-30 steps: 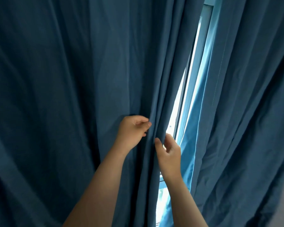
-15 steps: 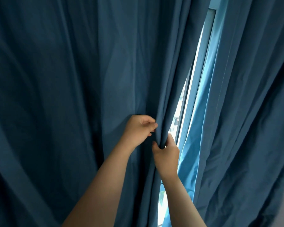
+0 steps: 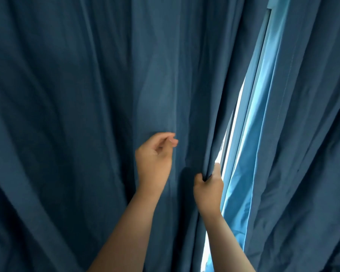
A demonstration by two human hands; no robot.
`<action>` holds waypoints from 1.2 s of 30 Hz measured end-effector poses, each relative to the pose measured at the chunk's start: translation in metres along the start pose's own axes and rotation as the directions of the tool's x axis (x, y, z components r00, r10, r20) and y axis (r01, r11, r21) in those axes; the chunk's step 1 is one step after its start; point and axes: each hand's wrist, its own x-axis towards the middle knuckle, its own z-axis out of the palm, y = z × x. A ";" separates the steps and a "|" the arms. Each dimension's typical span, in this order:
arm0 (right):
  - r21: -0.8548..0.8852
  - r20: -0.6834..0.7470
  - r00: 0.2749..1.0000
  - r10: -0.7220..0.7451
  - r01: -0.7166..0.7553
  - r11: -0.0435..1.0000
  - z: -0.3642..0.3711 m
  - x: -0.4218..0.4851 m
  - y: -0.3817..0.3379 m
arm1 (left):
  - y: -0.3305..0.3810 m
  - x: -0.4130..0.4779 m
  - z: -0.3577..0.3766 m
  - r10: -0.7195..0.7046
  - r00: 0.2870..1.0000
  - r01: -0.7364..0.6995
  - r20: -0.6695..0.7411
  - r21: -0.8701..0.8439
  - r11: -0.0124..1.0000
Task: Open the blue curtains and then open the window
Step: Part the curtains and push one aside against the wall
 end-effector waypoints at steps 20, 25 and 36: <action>0.004 0.378 0.909 -0.178 0.190 0.982 0.037 -0.004 -0.010 | -0.043 -0.002 -0.043 -0.230 0.965 0.237 0.128 -0.041 0.971; 0.045 0.476 0.862 -0.172 0.172 0.984 0.048 -0.005 -0.016 | -0.043 0.001 -0.058 -0.254 0.962 0.259 0.103 -0.039 0.965; 0.343 0.674 0.736 -0.059 -0.240 0.908 0.037 -0.013 -0.027 | -0.049 0.003 -0.070 -0.284 0.954 0.292 0.095 -0.088 0.952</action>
